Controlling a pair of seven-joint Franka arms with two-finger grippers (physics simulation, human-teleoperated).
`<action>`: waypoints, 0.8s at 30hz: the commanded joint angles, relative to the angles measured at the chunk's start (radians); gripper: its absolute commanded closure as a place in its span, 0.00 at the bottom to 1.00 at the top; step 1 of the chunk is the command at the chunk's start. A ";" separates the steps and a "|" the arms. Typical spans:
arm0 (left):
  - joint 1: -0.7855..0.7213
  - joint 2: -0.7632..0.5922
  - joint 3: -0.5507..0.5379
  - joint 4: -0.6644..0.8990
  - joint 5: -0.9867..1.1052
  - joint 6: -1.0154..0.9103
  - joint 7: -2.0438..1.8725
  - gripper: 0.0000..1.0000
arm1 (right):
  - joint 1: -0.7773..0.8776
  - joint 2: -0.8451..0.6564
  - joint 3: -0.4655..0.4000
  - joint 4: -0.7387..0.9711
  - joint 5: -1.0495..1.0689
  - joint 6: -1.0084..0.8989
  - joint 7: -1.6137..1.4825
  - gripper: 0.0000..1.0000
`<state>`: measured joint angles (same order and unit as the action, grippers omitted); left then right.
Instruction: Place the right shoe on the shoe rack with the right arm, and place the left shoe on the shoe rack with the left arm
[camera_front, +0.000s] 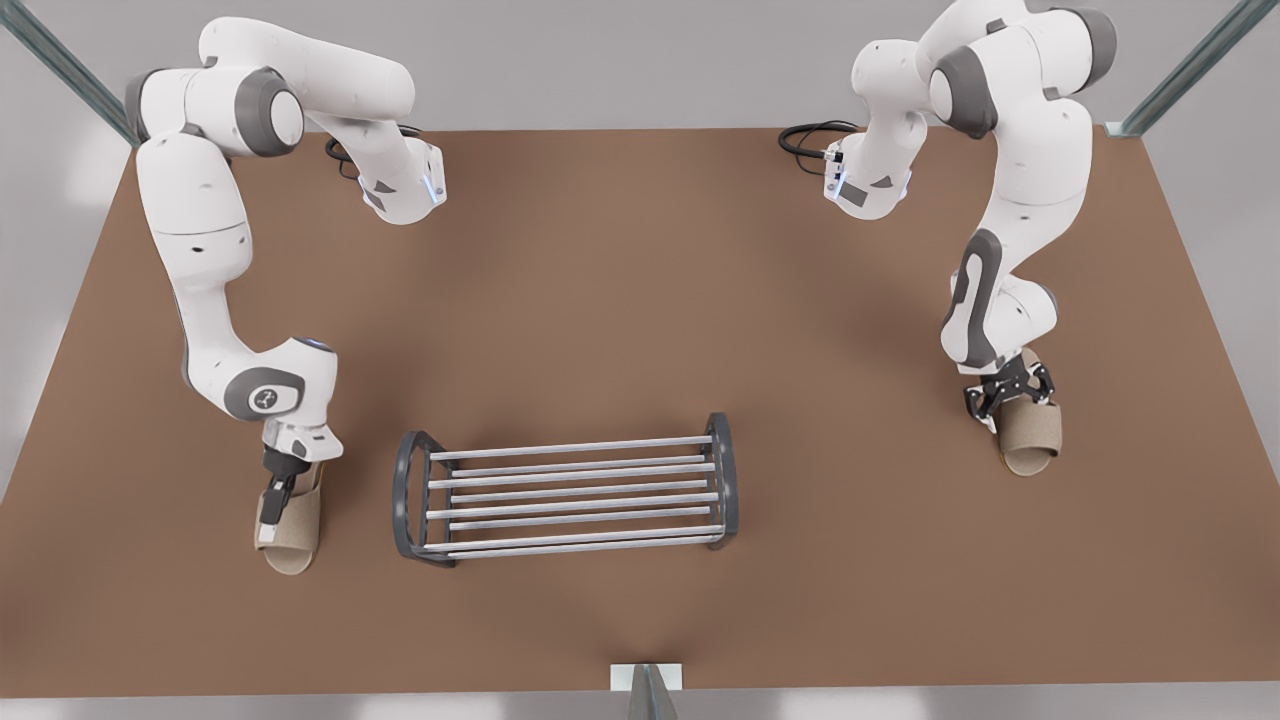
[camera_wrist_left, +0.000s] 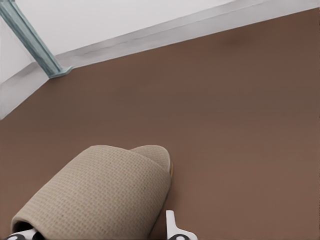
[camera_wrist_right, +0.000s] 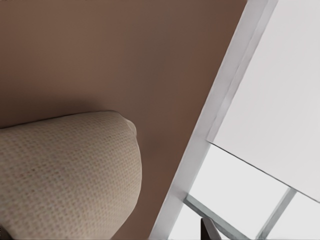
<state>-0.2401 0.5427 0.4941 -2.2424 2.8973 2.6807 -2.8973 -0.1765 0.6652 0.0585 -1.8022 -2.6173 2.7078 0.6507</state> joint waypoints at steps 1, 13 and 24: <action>0.001 0.000 -0.005 0.009 0.313 0.002 -0.907 0.00 | -0.001 0.001 0.000 0.003 0.000 -0.006 0.029 0.00; 0.010 -0.001 -0.006 0.047 0.293 0.045 -0.912 0.00 | -0.005 0.022 0.001 0.009 -0.001 -0.006 0.030 0.34; 0.015 0.022 -0.025 0.080 0.276 0.045 -0.915 0.05 | -0.038 0.011 0.026 0.004 0.000 0.004 0.052 0.61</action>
<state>-0.2259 0.5660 0.4696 -2.1660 2.8973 2.7216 -2.8973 -0.2124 0.6791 0.0820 -1.7980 -2.6165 2.7068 0.6762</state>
